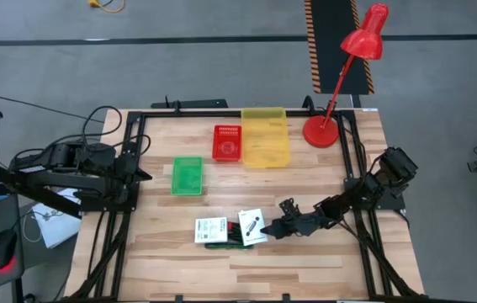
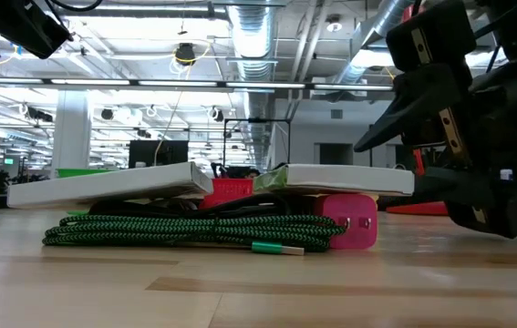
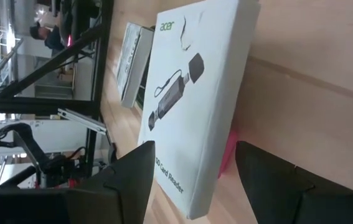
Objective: Pick and place items into bin
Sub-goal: Put the card reader box into the red bin
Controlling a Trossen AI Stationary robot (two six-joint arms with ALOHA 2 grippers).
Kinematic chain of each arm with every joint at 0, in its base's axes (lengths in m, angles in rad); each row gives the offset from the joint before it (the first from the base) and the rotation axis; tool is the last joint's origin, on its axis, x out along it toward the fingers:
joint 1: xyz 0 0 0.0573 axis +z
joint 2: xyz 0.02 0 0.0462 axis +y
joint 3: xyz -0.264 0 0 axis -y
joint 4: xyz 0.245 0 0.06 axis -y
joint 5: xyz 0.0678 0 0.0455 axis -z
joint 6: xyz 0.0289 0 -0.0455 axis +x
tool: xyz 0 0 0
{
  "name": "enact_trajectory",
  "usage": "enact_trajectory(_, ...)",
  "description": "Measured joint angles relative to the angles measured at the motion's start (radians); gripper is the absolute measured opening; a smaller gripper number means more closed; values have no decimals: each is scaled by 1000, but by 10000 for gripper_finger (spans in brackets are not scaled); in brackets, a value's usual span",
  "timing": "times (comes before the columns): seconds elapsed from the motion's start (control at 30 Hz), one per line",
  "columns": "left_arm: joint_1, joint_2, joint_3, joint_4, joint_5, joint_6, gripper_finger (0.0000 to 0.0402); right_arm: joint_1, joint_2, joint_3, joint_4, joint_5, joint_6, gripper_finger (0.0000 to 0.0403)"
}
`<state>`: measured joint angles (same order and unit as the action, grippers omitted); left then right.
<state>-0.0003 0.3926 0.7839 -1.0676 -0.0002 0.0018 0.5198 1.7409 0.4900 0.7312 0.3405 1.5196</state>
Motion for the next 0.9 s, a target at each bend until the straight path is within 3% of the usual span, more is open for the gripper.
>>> enact_trajectory(0.9, 0, 0, 0, 0, 0, -8, 0, 0, 0, 29, -51, 0, 0, 219)
